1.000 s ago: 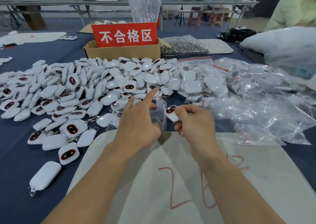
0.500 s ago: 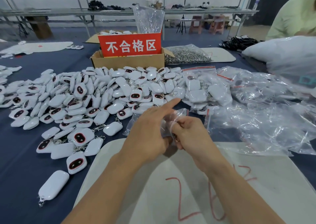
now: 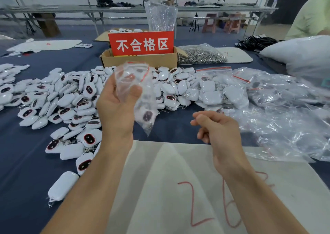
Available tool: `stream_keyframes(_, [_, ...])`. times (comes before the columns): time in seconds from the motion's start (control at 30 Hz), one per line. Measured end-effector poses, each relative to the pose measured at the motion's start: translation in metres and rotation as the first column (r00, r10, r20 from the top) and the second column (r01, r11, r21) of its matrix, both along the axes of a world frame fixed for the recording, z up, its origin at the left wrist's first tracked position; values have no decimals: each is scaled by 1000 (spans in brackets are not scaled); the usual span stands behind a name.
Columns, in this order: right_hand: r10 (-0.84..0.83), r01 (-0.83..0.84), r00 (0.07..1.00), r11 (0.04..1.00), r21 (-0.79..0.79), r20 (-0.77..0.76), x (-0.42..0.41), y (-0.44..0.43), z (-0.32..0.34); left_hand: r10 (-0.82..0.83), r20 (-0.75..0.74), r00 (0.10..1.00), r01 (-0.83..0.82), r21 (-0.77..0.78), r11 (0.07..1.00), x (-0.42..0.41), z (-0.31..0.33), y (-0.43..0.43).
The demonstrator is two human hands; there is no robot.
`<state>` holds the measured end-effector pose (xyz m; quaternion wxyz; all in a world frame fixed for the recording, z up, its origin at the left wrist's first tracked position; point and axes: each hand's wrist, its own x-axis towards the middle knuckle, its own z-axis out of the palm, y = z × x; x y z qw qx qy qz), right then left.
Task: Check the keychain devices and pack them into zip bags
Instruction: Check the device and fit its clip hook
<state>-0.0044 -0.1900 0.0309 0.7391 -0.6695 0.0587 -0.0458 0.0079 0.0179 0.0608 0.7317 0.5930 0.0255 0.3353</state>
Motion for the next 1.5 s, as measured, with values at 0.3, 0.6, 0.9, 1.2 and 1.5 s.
stream_keyframes(0.3, [68,-17,996,746,-666,51,4,28,-29,326,-36,945,-197,730,654,-7,-12,0])
stream_keyframes(0.6, [299,23,941,409,-912,158,64,59,-29,369,-245,897,105,928,359,2,-50,-10])
stream_keyframes(0.9, [457,2,882,245,-970,118,119,94,-31,581,-288,761,-61,861,506,6,-42,20])
stream_keyframes(1.2, [465,84,869,198,-977,169,89,75,-26,614,-258,746,-154,830,536,1,-36,22])
stream_keyframes(1.5, [332,-36,941,290,-956,65,27,13,-21,464,152,872,-382,804,455,-15,-24,-11])
